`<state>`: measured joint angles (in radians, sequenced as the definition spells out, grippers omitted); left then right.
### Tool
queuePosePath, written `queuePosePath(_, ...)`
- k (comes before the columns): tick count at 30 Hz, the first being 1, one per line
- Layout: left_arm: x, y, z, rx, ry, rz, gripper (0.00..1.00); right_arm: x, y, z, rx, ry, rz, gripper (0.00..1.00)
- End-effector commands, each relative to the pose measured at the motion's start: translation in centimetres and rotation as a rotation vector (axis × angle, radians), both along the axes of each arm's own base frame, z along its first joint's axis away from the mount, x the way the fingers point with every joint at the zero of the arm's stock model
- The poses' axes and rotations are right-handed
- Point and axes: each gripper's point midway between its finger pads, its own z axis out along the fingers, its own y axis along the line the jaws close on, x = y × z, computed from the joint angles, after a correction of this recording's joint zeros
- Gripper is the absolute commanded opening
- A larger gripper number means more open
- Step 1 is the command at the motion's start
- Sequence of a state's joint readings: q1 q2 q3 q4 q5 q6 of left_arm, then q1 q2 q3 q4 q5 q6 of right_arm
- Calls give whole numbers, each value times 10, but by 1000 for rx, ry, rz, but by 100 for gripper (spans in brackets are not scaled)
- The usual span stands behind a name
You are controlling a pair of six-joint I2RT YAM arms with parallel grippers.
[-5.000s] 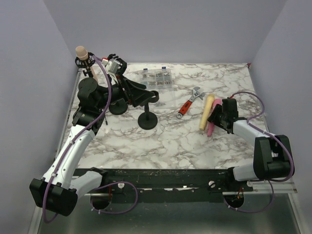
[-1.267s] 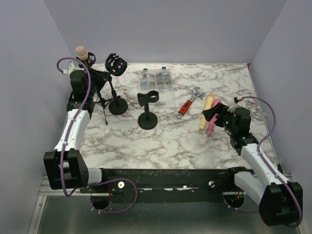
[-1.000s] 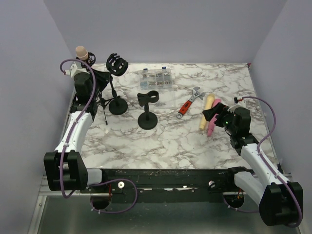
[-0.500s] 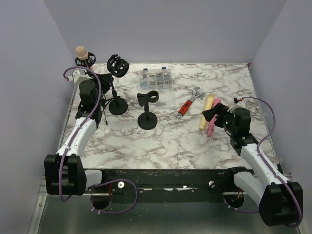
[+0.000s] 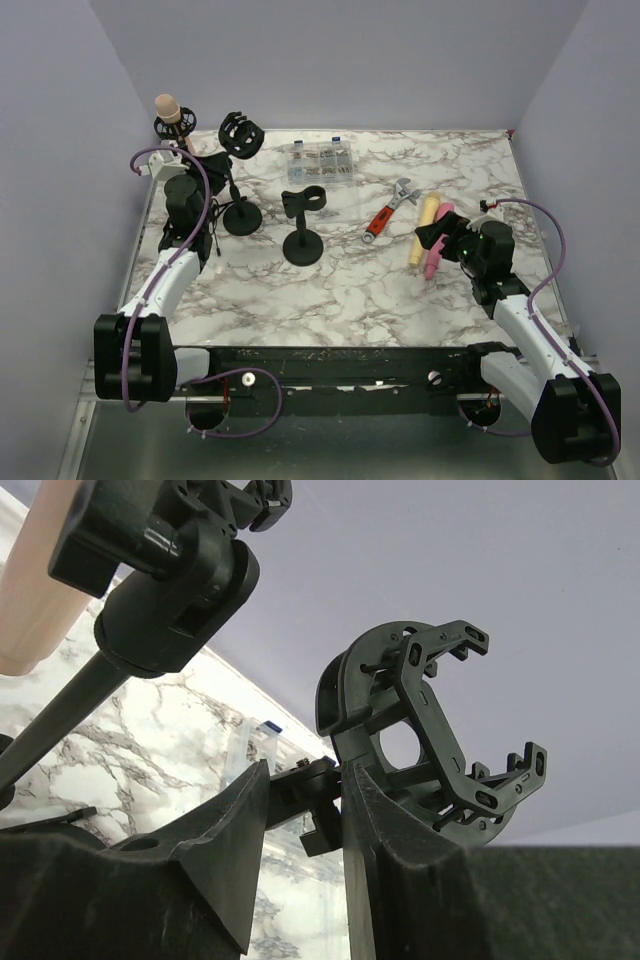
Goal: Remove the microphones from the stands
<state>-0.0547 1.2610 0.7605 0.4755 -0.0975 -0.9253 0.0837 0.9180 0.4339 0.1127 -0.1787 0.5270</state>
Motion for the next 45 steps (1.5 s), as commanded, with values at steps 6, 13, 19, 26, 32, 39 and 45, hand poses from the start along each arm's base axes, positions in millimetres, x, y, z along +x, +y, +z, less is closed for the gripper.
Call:
queuePosePath(6,-54,4,-183,71,580,-2,34,0,2,2,13,-20,12,97)
queuePosePath(13,-62,2,-201,55,608,-7,34,-1,3,1,15,-19,15,97)
queuePosePath(19,-52,-4,-182,96,576,-46,38,-1,3,1,14,-20,15,97)
queuePosePath(26,-46,-11,-128,96,482,-81,71,0,3,1,15,-22,15,97)
queuePosePath(32,-51,-12,-75,113,387,-100,83,-1,3,1,14,-20,16,97)
queuePosePath(39,-67,9,-22,204,318,-48,96,-1,4,2,19,-22,20,97)
queuePosePath(45,-71,29,32,251,251,-42,98,-1,4,3,19,-26,23,97)
